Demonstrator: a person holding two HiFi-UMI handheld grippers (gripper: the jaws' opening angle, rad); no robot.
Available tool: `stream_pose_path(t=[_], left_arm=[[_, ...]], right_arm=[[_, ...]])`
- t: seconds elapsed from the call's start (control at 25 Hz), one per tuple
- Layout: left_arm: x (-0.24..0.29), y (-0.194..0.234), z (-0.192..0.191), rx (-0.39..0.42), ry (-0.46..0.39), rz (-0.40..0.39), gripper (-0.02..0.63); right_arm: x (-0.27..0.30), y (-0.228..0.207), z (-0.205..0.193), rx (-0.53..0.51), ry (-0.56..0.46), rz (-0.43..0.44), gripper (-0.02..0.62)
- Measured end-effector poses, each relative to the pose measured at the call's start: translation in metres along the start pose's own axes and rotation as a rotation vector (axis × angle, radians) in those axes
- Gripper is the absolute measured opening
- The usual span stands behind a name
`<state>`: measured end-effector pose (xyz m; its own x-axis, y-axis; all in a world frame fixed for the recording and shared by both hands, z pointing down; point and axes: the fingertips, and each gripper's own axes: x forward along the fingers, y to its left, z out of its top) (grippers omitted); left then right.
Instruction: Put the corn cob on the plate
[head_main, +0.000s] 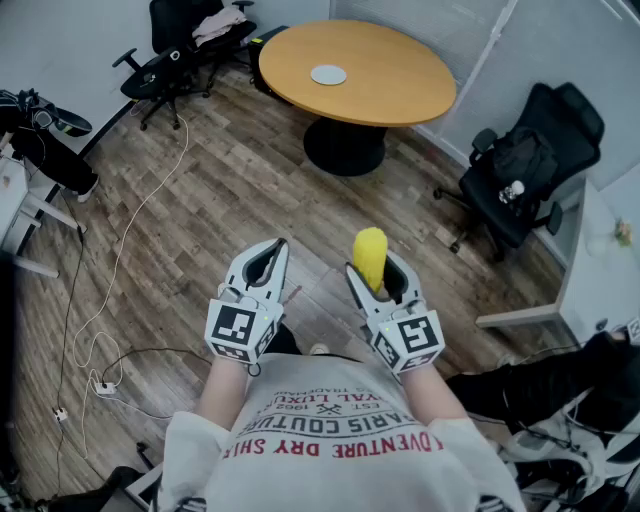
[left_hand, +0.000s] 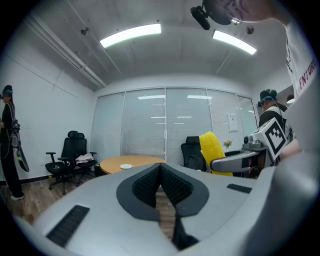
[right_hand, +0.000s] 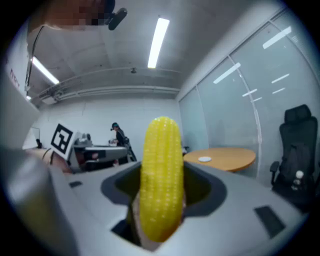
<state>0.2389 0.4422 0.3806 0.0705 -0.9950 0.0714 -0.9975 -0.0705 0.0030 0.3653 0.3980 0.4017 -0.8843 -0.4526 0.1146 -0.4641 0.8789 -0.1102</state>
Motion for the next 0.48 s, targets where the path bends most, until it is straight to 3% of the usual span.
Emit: stream_pose_path(t=[0.48], left_arm=[[0.0061, 0.0008, -0.0005, -0.006, 0.006, -0.016, 0.034]], right_arm=[[0.0061, -0.0033, 0.0003, 0.021, 0.007, -0.019, 0.262]])
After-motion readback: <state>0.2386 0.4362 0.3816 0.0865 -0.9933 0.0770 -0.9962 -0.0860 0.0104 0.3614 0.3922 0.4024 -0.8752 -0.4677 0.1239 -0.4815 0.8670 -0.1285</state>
